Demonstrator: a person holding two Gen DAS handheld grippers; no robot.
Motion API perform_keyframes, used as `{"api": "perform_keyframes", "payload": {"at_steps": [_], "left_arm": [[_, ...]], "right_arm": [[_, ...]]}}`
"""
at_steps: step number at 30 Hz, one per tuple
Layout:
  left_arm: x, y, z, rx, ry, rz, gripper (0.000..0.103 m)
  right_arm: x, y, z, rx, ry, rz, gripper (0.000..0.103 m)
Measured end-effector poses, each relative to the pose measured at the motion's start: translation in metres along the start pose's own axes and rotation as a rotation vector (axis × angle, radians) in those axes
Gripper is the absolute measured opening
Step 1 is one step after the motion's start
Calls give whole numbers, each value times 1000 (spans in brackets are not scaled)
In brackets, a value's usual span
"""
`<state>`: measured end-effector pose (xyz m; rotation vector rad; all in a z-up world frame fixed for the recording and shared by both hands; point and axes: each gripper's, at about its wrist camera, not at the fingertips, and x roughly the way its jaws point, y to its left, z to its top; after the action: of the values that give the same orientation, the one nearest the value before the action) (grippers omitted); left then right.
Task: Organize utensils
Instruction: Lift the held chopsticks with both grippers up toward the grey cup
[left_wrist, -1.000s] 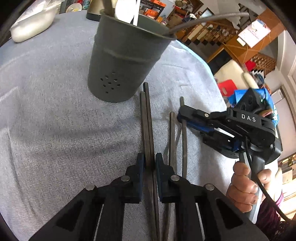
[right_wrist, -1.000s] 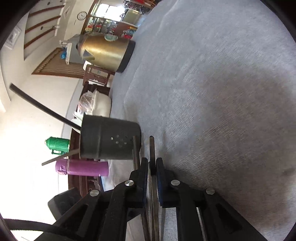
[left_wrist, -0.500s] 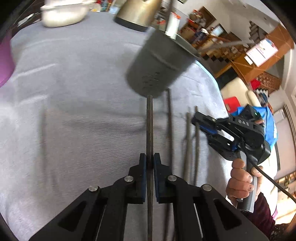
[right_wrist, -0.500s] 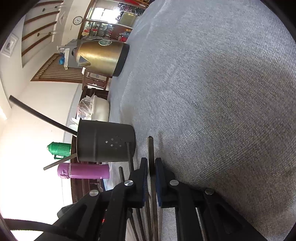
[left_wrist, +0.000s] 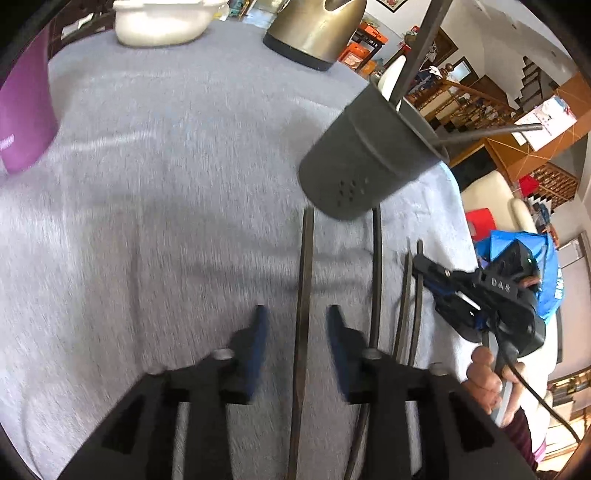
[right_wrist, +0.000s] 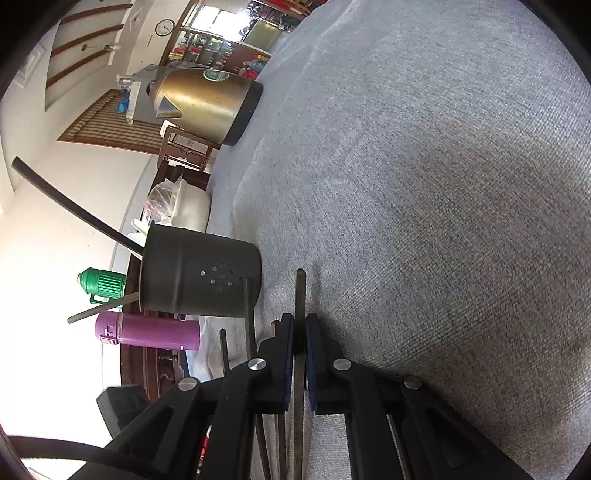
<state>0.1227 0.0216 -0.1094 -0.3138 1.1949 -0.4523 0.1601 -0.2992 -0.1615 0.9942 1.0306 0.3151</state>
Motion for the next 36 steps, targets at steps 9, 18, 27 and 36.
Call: {"api": "perform_keyframes", "payload": {"at_steps": [9, 18, 27, 36], "left_arm": [[13, -17, 15, 119, 20, 77, 19], [7, -20, 17, 132, -21, 73, 6], [-66, -48, 10, 187, -209, 28, 6], [-95, -52, -4, 182, -281, -5, 6]], "right_arm": [[3, 2, 2, -24, 16, -11, 6], [-2, 16, -2, -94, -23, -44, 6], [-53, 69, -9, -274, -173, 0, 6], [-66, 94, -16, -341, -200, -45, 7]]}}
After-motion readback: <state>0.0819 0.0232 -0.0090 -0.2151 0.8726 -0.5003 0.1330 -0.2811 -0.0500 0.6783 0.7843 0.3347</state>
